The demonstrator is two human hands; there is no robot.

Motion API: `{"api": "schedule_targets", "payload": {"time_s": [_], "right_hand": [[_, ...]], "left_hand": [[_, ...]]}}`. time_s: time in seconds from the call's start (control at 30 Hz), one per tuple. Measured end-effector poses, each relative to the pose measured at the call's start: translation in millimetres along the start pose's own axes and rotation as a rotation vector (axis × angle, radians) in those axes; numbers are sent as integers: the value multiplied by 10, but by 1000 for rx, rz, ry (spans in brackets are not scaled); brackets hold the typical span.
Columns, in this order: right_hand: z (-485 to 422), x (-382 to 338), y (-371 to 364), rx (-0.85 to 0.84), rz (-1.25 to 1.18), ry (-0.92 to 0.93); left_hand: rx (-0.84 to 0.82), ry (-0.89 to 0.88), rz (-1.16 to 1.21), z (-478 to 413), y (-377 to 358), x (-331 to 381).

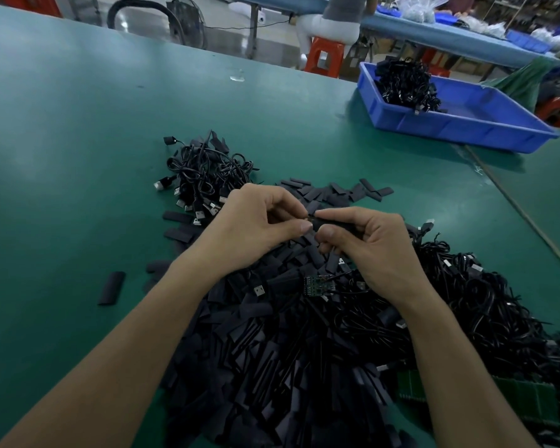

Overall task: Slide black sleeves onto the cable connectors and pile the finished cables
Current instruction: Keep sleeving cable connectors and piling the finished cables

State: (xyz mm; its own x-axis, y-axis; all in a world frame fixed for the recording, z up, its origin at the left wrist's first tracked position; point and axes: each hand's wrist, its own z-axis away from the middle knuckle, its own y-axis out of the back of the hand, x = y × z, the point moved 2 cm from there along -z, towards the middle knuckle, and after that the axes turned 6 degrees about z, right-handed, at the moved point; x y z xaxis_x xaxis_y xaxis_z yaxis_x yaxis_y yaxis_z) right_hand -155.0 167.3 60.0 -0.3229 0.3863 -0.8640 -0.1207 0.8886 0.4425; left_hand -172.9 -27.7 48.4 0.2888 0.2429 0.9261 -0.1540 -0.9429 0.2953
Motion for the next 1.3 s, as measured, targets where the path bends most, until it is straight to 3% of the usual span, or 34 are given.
{"api": "schedule_targets", "payload": {"time_s": [0.17,0.33,0.5,0.9,1.3], "right_hand": [[37,12,-44,83,17,34],[36,26,-35,110,9,48],[35,5,-36,61,-14,65],[47,73,-83,108,-17,87],[22,85,-50,14,-19,70]], "left_hand": [[-7,4,-124,6,12,-2],[-80,117,80,6,28,3],[-110,157,141,23,22,18],[-111,131,69,24,16,-23],[-144,109,48,20,-3,-50]]}}
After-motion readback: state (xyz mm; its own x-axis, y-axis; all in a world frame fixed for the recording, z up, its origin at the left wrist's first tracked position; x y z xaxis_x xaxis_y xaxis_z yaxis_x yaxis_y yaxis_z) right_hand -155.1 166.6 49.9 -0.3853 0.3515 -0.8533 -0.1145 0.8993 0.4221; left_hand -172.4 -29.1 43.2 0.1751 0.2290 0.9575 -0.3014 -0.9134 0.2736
